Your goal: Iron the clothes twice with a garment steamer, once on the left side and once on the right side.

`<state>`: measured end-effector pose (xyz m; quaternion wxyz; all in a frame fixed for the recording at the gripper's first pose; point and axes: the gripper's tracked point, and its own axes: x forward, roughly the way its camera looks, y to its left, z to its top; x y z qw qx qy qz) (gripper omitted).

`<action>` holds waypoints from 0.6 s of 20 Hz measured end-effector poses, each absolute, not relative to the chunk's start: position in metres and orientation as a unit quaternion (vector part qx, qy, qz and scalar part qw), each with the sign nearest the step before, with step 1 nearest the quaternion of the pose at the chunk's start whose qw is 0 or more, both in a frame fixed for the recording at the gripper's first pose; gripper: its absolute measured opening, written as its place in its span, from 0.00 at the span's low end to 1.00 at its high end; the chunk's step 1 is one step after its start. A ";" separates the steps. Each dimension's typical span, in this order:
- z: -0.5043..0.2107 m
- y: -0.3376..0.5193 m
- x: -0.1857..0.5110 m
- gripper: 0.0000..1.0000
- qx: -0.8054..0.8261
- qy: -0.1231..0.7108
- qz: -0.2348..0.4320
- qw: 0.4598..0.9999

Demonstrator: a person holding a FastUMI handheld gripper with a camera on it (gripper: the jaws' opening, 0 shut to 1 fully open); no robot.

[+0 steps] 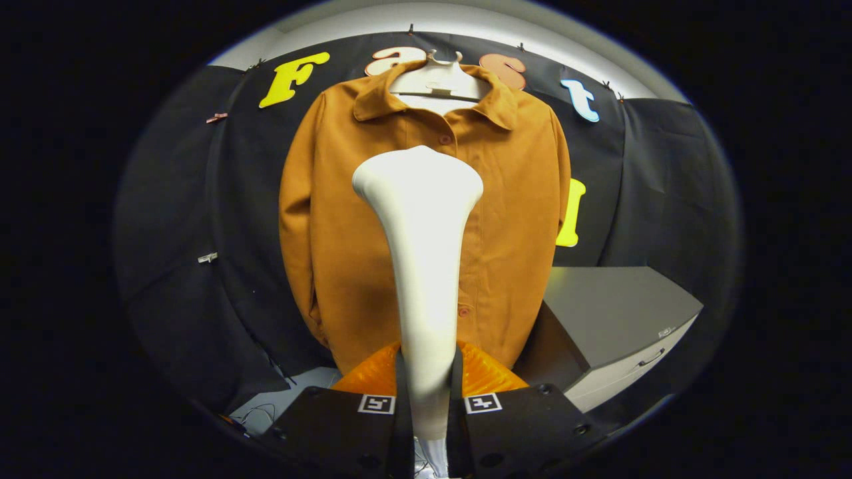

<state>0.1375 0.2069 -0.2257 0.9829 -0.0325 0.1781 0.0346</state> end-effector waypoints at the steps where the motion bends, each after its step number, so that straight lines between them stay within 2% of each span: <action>1: -0.219 0.213 0.143 0.23 -0.036 0.172 0.036 0.984; 6: -0.201 0.241 0.179 0.23 -0.050 0.149 0.027 0.987; 12: -0.213 0.252 0.213 0.23 -0.057 0.149 0.006 0.987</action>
